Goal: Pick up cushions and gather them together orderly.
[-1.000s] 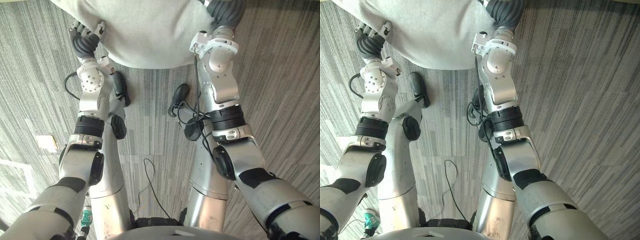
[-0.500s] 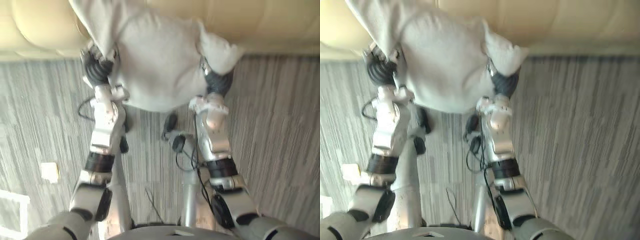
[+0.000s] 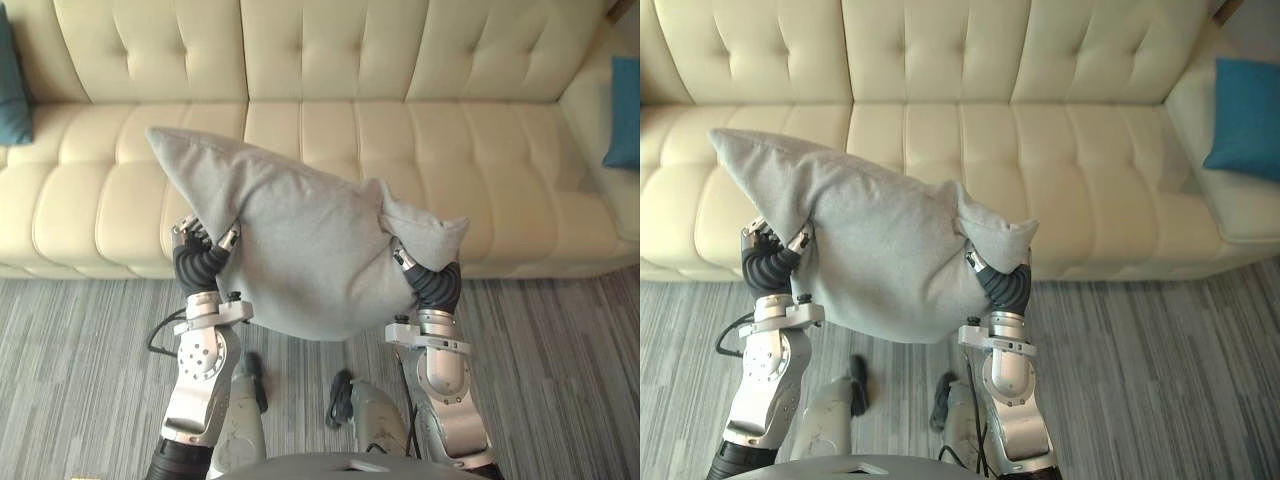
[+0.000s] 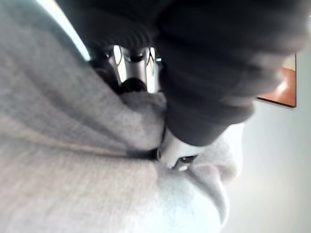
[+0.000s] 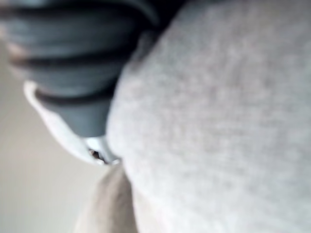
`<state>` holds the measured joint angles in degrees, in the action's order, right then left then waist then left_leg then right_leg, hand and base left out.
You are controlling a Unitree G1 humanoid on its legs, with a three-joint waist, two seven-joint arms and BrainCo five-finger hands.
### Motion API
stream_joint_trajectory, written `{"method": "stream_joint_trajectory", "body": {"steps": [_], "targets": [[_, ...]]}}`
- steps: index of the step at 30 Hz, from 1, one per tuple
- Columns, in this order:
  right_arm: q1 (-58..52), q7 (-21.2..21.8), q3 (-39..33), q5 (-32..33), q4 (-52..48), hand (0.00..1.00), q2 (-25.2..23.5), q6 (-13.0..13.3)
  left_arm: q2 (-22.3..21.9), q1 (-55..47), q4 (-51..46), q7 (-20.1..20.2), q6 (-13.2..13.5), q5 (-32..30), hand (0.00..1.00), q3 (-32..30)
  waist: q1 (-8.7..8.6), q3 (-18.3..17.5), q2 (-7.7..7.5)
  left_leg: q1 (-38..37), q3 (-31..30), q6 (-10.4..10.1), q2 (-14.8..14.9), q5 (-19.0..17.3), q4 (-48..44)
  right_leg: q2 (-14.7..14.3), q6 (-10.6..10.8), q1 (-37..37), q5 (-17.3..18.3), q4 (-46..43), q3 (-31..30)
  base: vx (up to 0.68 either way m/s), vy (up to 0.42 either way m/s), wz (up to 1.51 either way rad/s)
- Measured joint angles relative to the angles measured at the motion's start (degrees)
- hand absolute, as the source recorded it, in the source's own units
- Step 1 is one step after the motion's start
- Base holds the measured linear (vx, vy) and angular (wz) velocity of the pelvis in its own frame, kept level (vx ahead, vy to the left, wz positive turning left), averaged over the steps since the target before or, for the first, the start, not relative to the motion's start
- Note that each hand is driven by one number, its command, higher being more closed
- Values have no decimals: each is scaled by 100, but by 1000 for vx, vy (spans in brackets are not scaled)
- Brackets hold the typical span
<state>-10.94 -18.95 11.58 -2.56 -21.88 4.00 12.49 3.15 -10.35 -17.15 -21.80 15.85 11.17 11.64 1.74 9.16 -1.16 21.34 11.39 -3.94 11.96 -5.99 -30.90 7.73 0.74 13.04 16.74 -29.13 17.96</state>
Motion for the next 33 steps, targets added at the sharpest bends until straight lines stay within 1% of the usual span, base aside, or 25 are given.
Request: {"method": "stream_joint_trajectory", "body": {"steps": [3, 5, 6, 8, 9, 10, 11, 12, 13, 14, 15, 16, 17, 18, 19, 21, 22, 23, 25, 26, 27, 28, 29, 30, 33], "targets": [[106, -4, -5, -27, 5, 100, 100, -21, 9, -188, 87, 56, 1, 52, 100, -7, 94, -197, 21, 186, 191, 49, -6, -47, 24, 50, -52, -130, -99, 340, 57, 84, 116, 27], [237, -29, -12, -141, 46, 100, 195, -30, 2, -212, 246, 98, 3, 55, 100, -9, 105, -282, 49, 215, 276, 82, -69, -96, 415, 154, 7, -268, -155, 599, 147, 151, 188, 33], [403, -45, -20, -186, 127, 100, 249, -46, 6, -216, 385, 102, 1, 56, 100, -16, 84, -283, 37, 276, 272, 47, -137, -55, 791, 242, 121, -457, -220, 852, 187, 144, 184, 35], [688, -50, -29, -202, 355, 100, 382, -43, 6, -243, 511, 107, -10, 82, 100, -17, 136, -294, 34, 300, 272, -25, -135, 298, 1480, 320, 344, -710, -345, 1254, 169, 217, 260, 15], [856, -52, -56, -231, 556, 100, 430, -43, 6, -244, 569, 121, -21, 101, 100, -26, 156, -324, 50, 308, 340, -3, -155, 775, 1590, 344, 509, -891, -408, 1542, 104, 328, 323, 10], [939, -51, -51, -231, 733, 100, 407, -46, 41, -224, 573, 127, -35, 110, 100, -39, 136, -365, -56, 367, 427, 295, -285, 793, 1427, 416, 625, -979, -489, 1805, -34, 357, 321, 15], [969, -47, -56, -232, 787, 100, 382, -66, 53, -210, 570, 130, -38, 118, 100, -62, 134, -383, -109, 515, 473, 424, -316, 595, 1047, 464, 655, -1047, -599, 2002, -79, 392, 333, 9], [972, -14, -50, -238, 815, 100, 380, -106, 35, -219, 569, 130, -47, 131, 100, -124, 156, -388, -133, 723, 548, 572, -308, 199, 424, 542, 896, -1215, -814, 2222, -177, 388, 342, -10], [977, 24, -51, -238, 974, 100, 319, -122, 37, -216, 571, 131, -103, 166, 100, -197, 162, -387, -137, 773, 680, 732, -337, -152, -48, 671, 943, -1347, -873, 2269, -258, 444, 404, -29], [982, 80, -57, -237, 1077, 100, 303, -145, 47, -208, 572, 145, -110, 176, 100, -231, 189, -390, -137, 740, 820, 874, -368, -348, -285, 792, 931, -1322, -924, 2118, -347, 347, 321, -31], [987, 116, -58, -238, 1119, 100, 308, -145, 53, -197, 572, 156, -109, 176, 100, -242, 193, -389, -137, 721, 858, 898, -385, -412, -335, 838, 938, -1267, -949, 1982, -380, 305, 290, -41], [990, 151, -74, -237, 1237, 100, 324, -156, 64, -175, 577, 199, -110, 177, 100, -249, 196, -387, -134, 567, 912, 888, -434, -625, -336, 955, 916, -989, -981, 1340, -478, 289, 300, -36], [972, 169, -130, -238, 1376, 100, 320, -158, 116, -125, 604, 281, -110, 177, 100, -244, 151, -377, -127, 296, 906, 841, -484, -867, -122, 1117, 661, -432, -1112, 77, -577, 274, 289, -29], [972, 171, -144, -239, 1418, 100, 322, -162, 139, -98, 637, 307, -111, 177, 100, -242, 134, -369, -133, 240, 900, 857, -490, -879, -101, 1154, 538, -264, -1149, -270, -635, 257, 214, -6], [948, 187, -155, -243, 1530, 100, 270, -178, 265, -32, 774, 347, -152, 176, 100, -249, 22, -364, -153, -25, 888, 863, -517, -975, 41, 1139, 228, 318, -1103, -1571, -877, 195, 103, 3], [933, 233, -149, -249, 1660, 100, 138, -178, 362, -98, 865, 347, -201, 166, 100, -258, -65, -358, -140, -502, 902, 875, -518, -1073, 292, 846, 210, 804, -759, -2315, -909, 245, 71, -4], [933, 236, -148, -253, 1657, 100, 111, -177, 364, -109, 867, 347, -201, 165, 100, -260, -102, -360, -143, -626, 908, 870, -533, -1083, 389, 707, 194, 931, -638, -2271, -834, 289, 43, 0], [937, 242, -152, -260, 1641, 100, 110, -172, 355, -105, 868, 348, -202, 155, 100, -259, -154, -361, -143, -803, 910, 842, -566, -1085, 536, 437, 184, 1123, -451, -1887, -645, 295, 10, 9], [935, 303, -180, -259, 1645, 100, 128, -173, 357, -107, 887, 377, -217, 149, 100, -264, -202, -363, -148, -1055, 906, 797, -659, -1067, 751, 39, 171, 1235, -396, -798, -415, 328, -30, 16], [931, 362, -253, -259, 1646, 100, 123, -172, 355, -103, 890, 392, -222, 144, 100, -263, -236, -371, -160, -1187, 893, 744, -764, -1060, 851, -245, 115, 1165, -663, 148, -431, 304, -41, 20], [928, 370, -268, -259, 1644, 100, 126, -172, 355, -97, 889, 404, -222, 136, 100, -262, -245, -374, -168, -1217, 876, 700, -810, -1083, 857, -328, 78, 1098, -896, 486, -450, 328, -59, 40], [893, 373, -307, -260, 1634, 100, 142, -169, 320, -59, 927, 487, -227, 92, 100, -253, -271, -368, -169, -1301, 725, 628, -952, -1130, 834, -431, -316, 967, -1646, 1072, -570, 257, -28, 28], [886, 375, -342, -257, 1660, 100, 274, -178, 169, -32, 1008, 528, -252, 94, 100, -241, -242, -371, 50, -1356, 606, 551, -865, -1195, 863, -523, -343, 838, -1742, 1158, -491, 297, -9, 20], [841, 399, -349, -248, 1645, 100, 361, -184, 30, -53, 1009, 593, -268, 89, 100, -250, -207, -396, 142, -1449, 551, 442, -820, -1128, 979, -608, -341, 605, -1797, 1544, -464, 247, 14, -6], [781, 414, -451, -150, 1531, 100, 371, -174, -28, 69, 1022, 729, -269, 90, 100, -237, -194, -404, 184, -1373, 251, 172, -730, -1113, 793, -690, -377, 150, -1945, 2160, -399, 206, 18, 10]]}}
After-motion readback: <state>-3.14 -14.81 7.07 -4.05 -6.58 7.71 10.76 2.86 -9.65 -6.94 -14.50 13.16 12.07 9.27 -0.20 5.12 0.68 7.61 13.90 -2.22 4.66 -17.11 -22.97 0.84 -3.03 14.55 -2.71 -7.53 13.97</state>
